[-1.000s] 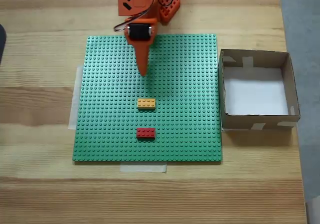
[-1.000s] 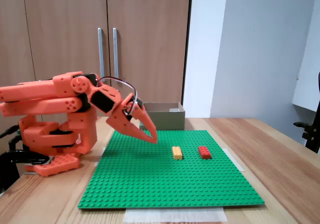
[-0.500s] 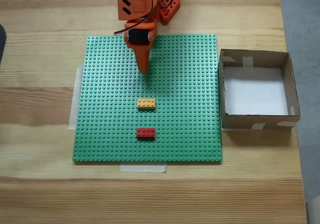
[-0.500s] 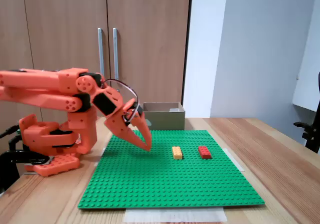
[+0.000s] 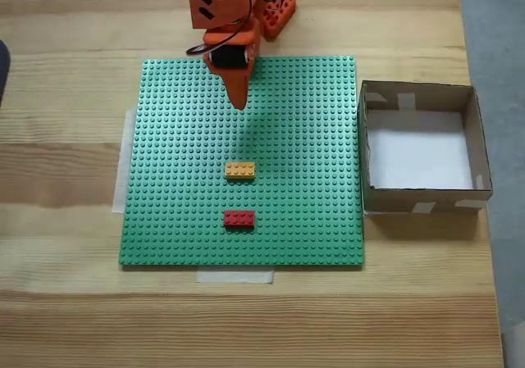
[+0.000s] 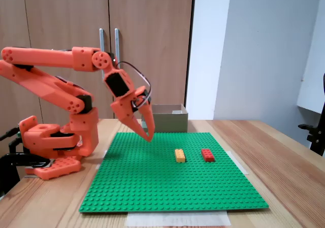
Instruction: Pick the yellow lego block and put it in the box.
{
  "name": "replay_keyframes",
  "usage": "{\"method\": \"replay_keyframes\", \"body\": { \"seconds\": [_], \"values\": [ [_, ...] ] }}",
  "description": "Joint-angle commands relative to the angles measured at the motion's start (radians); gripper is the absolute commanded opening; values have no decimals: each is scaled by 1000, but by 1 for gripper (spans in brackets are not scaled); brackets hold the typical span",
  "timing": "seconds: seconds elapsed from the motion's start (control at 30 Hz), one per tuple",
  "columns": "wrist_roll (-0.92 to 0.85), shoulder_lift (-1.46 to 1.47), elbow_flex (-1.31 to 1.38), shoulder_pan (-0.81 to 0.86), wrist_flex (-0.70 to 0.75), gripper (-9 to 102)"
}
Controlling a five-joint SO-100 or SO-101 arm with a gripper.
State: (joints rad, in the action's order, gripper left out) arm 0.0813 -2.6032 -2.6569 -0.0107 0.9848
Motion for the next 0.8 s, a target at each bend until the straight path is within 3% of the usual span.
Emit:
{"method": "replay_keyframes", "body": {
  "seconds": [0.0, 0.77],
  "values": [
    [-8, 57, 94, 8, 9, -1],
    [9, 491, 515, -5, 127, -1]
  ]
}}
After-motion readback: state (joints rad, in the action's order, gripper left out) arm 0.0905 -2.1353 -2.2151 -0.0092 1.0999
